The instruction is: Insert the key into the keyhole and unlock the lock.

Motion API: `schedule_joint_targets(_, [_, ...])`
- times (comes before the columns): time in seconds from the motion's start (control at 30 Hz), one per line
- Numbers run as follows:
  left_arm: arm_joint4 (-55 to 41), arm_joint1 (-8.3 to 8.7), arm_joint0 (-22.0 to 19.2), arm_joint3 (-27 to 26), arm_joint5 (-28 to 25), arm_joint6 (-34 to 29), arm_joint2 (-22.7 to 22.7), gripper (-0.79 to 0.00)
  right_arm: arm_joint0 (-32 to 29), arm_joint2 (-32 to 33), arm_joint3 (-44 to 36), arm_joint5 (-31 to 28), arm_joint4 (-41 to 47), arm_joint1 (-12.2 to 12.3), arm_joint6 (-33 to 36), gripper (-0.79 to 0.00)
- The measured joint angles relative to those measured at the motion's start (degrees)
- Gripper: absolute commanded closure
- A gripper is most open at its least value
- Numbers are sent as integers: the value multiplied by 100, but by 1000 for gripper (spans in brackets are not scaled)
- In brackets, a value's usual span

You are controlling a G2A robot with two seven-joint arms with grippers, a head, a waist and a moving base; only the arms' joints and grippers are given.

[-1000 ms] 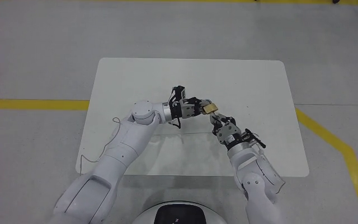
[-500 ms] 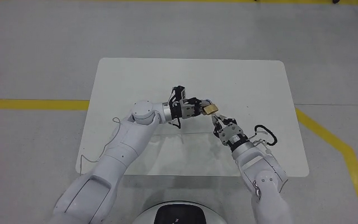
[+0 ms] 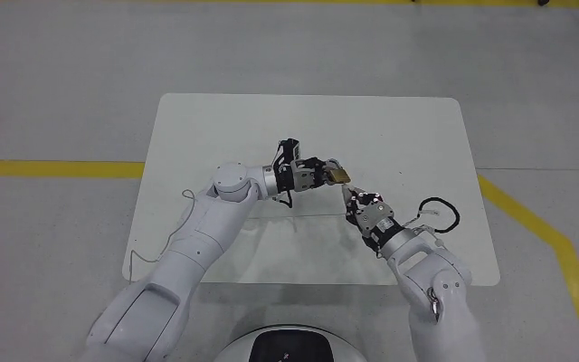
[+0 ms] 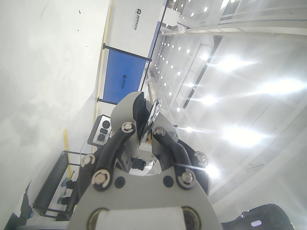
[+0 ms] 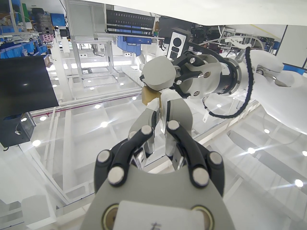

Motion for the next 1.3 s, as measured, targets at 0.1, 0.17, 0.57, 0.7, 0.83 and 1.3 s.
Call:
schedule_joint_targets(0.1, [0, 0, 0, 0, 0, 0, 0, 0, -14, 14, -24, -18, 40, 17, -1, 0])
schedule_joint_targets(0.17, [0, 0, 0, 0, 0, 0, 0, 0, -27, 21, -51, -30, 34, 30, 15, 0])
schedule_joint_targets(0.57, [32, 53, 200, -348, 149, 231, -82, 0, -111, -212, -339, -172, -1029, 114, 363, -785])
schedule_joint_targets(0.7, [19, 97, 270, -481, 196, 283, -180, 0, -189, -237, -464, -173, -1511, 154, 699, -785])
schedule_joint_targets(0.83, [69, 157, 339, -619, 207, 359, -308, 0, -250, -284, -537, -241, -2049, 190, 1036, -785])
schedule_joint_targets(1.3, [2593, 614, 826, -1265, 731, 1526, -690, 0, -251, -288, -541, -247, -2088, 193, 1057, -785])
